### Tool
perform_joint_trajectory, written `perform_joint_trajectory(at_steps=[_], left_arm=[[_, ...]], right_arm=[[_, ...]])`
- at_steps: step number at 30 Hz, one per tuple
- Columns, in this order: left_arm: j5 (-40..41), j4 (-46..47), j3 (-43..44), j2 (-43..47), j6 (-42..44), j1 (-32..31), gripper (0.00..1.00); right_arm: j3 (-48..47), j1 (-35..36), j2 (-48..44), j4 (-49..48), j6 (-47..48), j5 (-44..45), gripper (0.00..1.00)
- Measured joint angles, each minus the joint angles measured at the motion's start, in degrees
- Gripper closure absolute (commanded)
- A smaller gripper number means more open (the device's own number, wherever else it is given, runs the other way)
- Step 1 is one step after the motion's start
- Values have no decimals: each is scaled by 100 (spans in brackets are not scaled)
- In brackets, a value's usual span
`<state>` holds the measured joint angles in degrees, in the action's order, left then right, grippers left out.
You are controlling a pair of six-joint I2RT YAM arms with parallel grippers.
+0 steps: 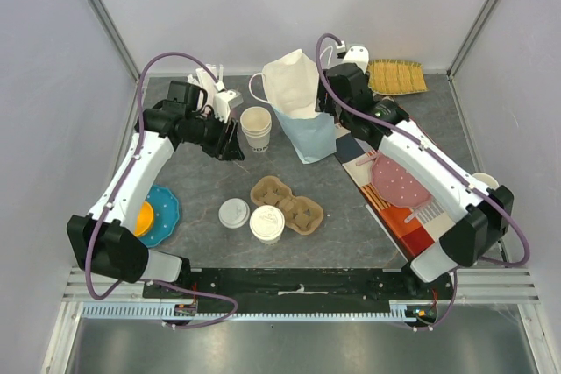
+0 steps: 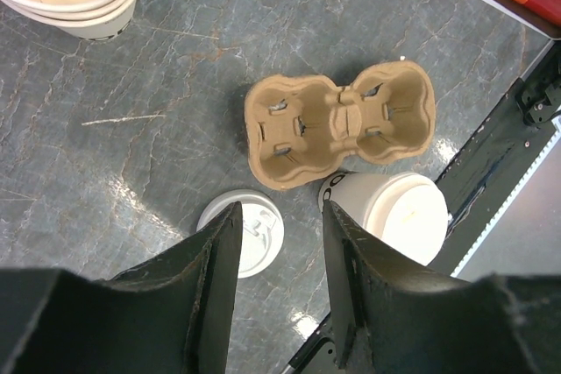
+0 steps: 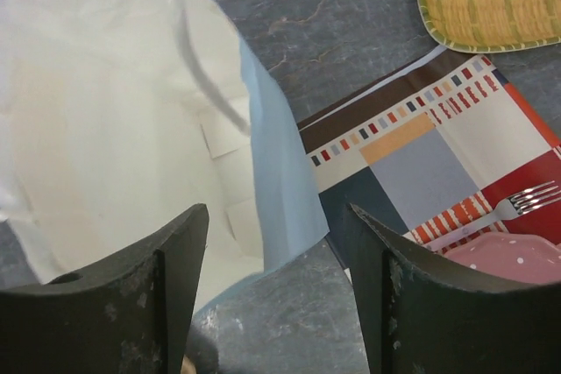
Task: Pack the takeout coffee
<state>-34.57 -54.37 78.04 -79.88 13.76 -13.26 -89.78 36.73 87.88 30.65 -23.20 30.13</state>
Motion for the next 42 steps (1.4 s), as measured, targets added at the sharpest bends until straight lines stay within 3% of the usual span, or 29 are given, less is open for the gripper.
perform_joint_trajectory(at_steps=[1, 4, 9, 16, 22, 32, 42], left_arm=[[0, 0, 7, 0, 0, 0, 51], [2, -39, 79, -2, 2, 0, 51], [0, -83, 341, -2, 4, 0, 51], [-7, -116, 557, -48, 4, 0, 51], [-131, -184, 940, -232, 26, -11, 51], [-861, -608, 1969, -850, 597, -350, 52], [-1556, -1266, 3154, -1561, 2100, -494, 44]], right_arm=[[-66, -72, 103, 2, 46, 9, 42], [-223, -210, 330, -22, 175, -15, 54], [-243, -455, 487, -9, 208, -315, 61], [-179, -675, 485, 9, 238, -686, 87], [-144, -664, 321, 293, 240, -756, 97], [166, -909, -769, 1335, 238, -1073, 100], [870, -1261, -1762, 2201, -177, -2002, 100]])
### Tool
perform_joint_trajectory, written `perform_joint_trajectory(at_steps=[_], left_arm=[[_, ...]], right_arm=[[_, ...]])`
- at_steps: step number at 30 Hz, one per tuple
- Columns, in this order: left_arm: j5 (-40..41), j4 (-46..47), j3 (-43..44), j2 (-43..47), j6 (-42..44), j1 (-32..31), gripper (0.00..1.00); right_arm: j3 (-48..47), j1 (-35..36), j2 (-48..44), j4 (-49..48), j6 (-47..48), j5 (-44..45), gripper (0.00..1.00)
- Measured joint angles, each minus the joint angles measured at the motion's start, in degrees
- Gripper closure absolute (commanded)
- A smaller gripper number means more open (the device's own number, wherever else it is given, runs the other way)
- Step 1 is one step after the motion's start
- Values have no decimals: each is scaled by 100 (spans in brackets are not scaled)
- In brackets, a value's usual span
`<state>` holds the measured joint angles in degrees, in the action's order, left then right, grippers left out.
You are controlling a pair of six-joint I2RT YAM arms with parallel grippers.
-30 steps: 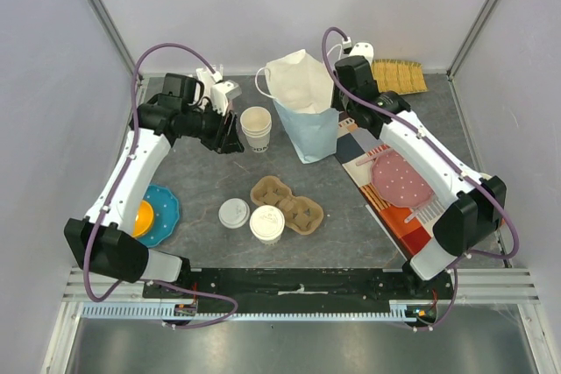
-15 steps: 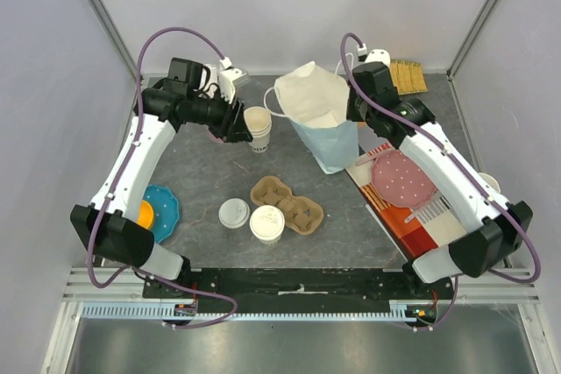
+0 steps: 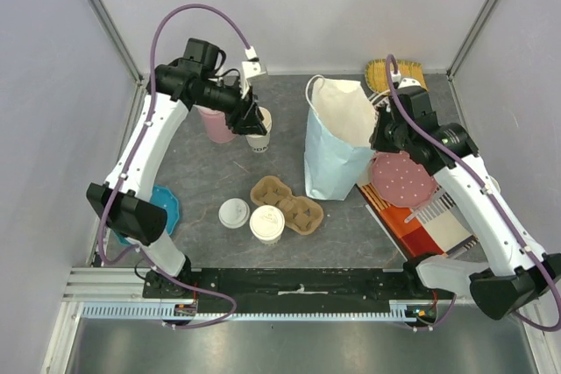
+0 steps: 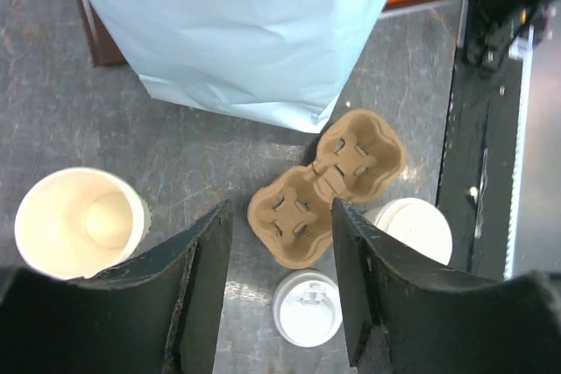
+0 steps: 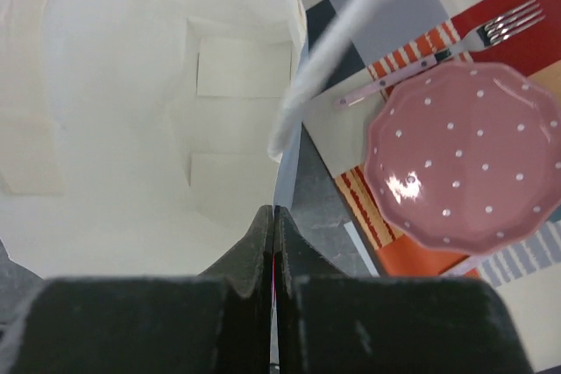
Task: Pack the takeout coffee
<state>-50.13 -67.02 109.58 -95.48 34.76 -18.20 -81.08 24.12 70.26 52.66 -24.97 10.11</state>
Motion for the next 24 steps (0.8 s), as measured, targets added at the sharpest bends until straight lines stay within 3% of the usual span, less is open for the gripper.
perform_joint_trajectory(at_steps=[5, 9, 24], left_arm=[[66, -562, 98, -195, 1399, -514, 44], [-42, -850, 560, -417, 1963, -706, 44], [-291, -966, 723, -409, 2247, -654, 44]], right_arm=[[404, -52, -402, 151, -203, -195, 100], [531, -72, -472, 190, 2, -358, 100], [-68, -111, 162, 138, 2697, -1303, 100]])
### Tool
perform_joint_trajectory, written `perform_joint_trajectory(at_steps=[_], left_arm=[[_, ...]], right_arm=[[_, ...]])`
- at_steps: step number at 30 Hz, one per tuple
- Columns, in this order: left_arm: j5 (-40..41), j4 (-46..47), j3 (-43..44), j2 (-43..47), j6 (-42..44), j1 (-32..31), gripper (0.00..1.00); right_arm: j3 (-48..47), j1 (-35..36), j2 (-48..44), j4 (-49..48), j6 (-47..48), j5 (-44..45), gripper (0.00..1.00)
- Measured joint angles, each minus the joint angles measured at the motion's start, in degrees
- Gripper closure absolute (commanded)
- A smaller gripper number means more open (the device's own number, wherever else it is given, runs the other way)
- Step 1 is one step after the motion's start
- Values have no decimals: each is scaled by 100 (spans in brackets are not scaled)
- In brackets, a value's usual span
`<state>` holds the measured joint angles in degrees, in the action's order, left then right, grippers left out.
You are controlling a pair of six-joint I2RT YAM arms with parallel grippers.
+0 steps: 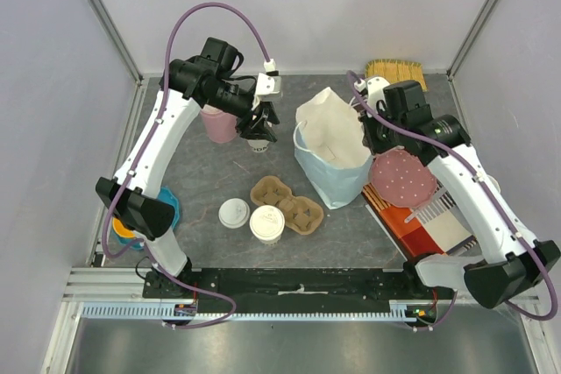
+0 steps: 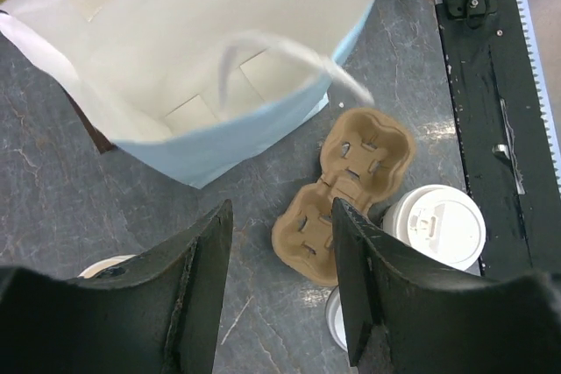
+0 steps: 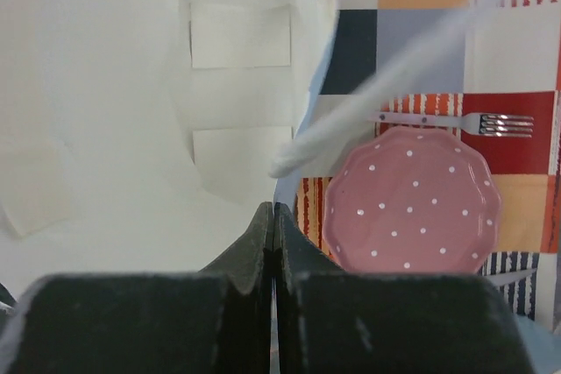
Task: Pack the takeout coffee
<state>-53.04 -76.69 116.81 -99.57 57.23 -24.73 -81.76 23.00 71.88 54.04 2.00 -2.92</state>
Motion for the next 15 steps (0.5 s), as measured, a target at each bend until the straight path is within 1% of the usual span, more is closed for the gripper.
perform_joint_trajectory(at_steps=[3, 4, 5, 8, 9, 10, 11, 13, 14, 15], left_arm=[[7, 0, 0, 0, 87, 0, 43], [24, 0, 0, 0, 127, 0, 43], [44, 0, 0, 0, 179, 0, 43], [85, -2, 0, 0, 304, 0, 43], [94, -2, 0, 0, 321, 0, 43], [96, -2, 2, 0, 334, 0, 43], [96, -2, 2, 0, 341, 0, 43], [94, -2, 2, 0, 354, 0, 43], [94, -2, 2, 0, 356, 0, 43], [94, 0, 2, 0, 356, 0, 43]], right_arm=[[0, -24, 177, -131, 210, -203, 100], [2, -39, 197, -177, 245, -262, 93], [9, -57, 199, -203, 269, -310, 82], [13, -151, 184, -210, 280, -348, 62], [13, -173, 184, -210, 289, -356, 59], [13, -190, 184, -210, 267, -363, 54], [13, -192, 184, -210, 238, -365, 47], [11, -192, 179, -210, 195, -361, 41], [7, -186, 177, -208, 190, -328, 34], [-2, -186, 170, -208, 175, -293, 33]])
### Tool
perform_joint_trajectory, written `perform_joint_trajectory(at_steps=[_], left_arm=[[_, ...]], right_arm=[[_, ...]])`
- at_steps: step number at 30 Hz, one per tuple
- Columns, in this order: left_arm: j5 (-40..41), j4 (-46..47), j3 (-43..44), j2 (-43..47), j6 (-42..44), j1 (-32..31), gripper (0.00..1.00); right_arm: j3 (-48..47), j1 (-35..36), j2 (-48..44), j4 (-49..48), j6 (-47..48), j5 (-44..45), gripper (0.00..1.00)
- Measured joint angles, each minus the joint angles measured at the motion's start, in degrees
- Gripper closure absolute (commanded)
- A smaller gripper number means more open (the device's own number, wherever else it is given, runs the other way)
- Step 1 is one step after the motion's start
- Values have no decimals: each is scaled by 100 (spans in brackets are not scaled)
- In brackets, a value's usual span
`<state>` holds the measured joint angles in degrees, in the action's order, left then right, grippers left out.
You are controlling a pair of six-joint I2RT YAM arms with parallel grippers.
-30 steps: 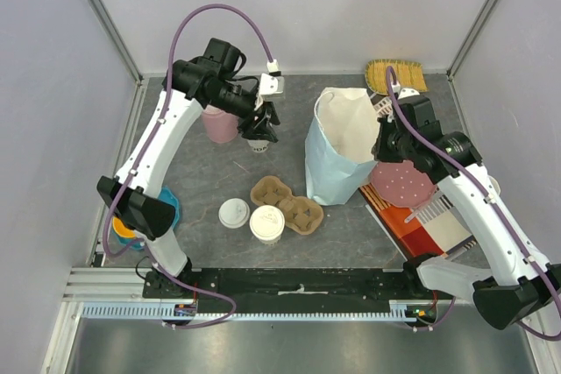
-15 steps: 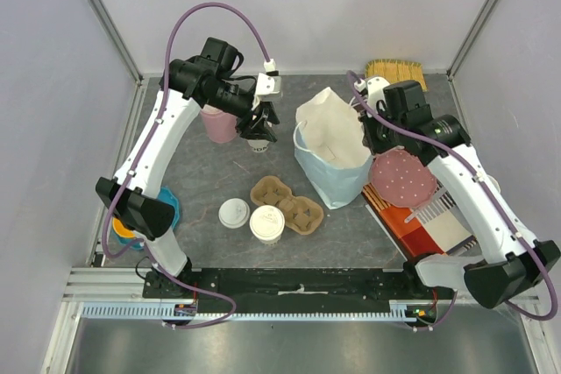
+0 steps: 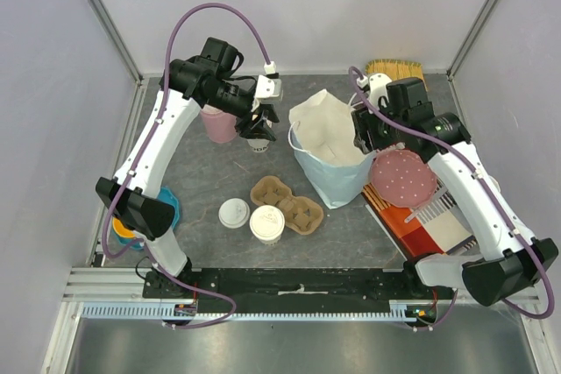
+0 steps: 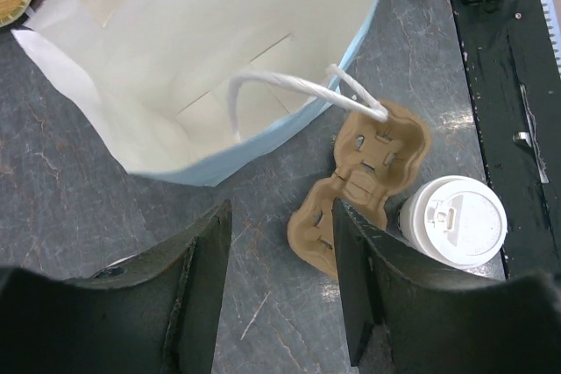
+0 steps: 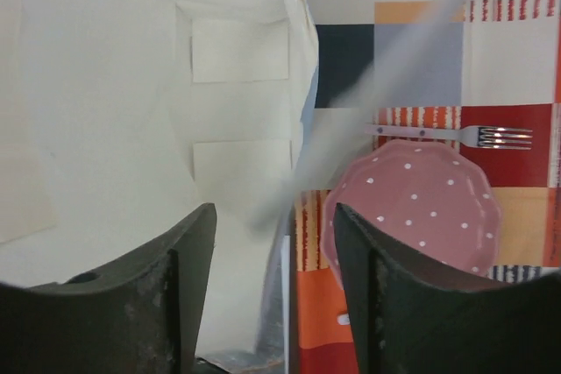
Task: Pack the takeout coffee
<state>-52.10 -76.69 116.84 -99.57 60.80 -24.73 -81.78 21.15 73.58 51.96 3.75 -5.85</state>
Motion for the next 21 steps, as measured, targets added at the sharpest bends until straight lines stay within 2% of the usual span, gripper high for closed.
perform_joint_trajectory(at_steps=[5, 9, 14, 17, 19, 21], left_arm=[[0, -2, 0, 0, 0, 0, 43], [0, 7, 0, 0, -31, 0, 43], [111, 101, -4, 9, -382, 0, 43], [411, 435, -31, 44, -1014, 0, 43], [688, 684, -55, 90, -1467, 0, 43], [942, 876, -66, 140, -1897, 0, 43]], right_arm=[[-225, 0, -79, 39, -72, 162, 22], [-898, 0, -164, 61, -105, 179, 16], [-1364, 0, -586, -195, -219, -72, 20], [-1508, 70, -868, -337, -354, -675, 24], [-1493, 273, -1067, -476, -391, -1198, 30], [-1335, 592, -1250, -525, -398, -1561, 32]])
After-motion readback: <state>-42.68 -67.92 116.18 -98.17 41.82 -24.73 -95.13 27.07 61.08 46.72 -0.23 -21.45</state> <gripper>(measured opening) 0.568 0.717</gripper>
